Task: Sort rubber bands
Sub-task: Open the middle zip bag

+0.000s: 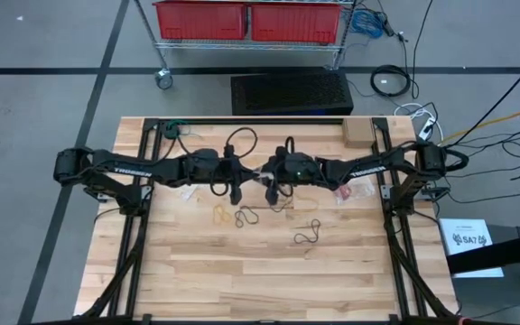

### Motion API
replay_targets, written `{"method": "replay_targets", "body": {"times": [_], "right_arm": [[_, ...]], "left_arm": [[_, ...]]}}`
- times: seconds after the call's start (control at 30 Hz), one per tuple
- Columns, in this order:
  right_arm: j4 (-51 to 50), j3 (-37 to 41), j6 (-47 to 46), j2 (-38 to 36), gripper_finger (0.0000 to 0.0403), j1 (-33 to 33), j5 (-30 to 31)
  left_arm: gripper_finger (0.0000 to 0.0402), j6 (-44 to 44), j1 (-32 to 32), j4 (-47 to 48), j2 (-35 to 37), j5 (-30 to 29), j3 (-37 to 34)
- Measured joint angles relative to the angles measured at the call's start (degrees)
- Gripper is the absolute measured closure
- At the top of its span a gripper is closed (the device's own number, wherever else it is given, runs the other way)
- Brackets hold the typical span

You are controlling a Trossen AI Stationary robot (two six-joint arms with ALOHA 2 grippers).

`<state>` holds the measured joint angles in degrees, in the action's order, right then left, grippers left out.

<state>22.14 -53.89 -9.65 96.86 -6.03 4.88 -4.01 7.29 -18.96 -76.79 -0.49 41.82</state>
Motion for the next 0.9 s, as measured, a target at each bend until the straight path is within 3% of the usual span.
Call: {"method": "replay_targets", "body": {"times": [0.13,0.27,0.43,0.73,0.9], "right_arm": [[-1.8,0.0,-1.96,0.0,0.0219,0.13,-0.23],[-2.8,-0.05,-2.98,-0.02,0.0202,0.17,-1.32],[-6.6,-0.04,-3.36,-2.79,0.0199,0.22,-7.62],[-17.21,-0.02,0.78,-11.46,0.0193,-0.68,-10.36],[-17.05,-0.02,1.79,-13.33,0.0211,-1.56,-10.92]], "left_arm": [[0.0402,0.29,-0.35,-0.14,0.0,-1.07,0.61],[0.0402,0.24,-0.44,-0.76,0.0,-1.17,0.72],[0.0401,0.22,-1.22,-1.18,0.02,-1.2,0.81],[0.0402,0.18,-1.8,-1.95,0.07,-1.91,0.87],[0.0401,-0.11,-1.79,-3.76,0.07,-1.92,0.87]]}}
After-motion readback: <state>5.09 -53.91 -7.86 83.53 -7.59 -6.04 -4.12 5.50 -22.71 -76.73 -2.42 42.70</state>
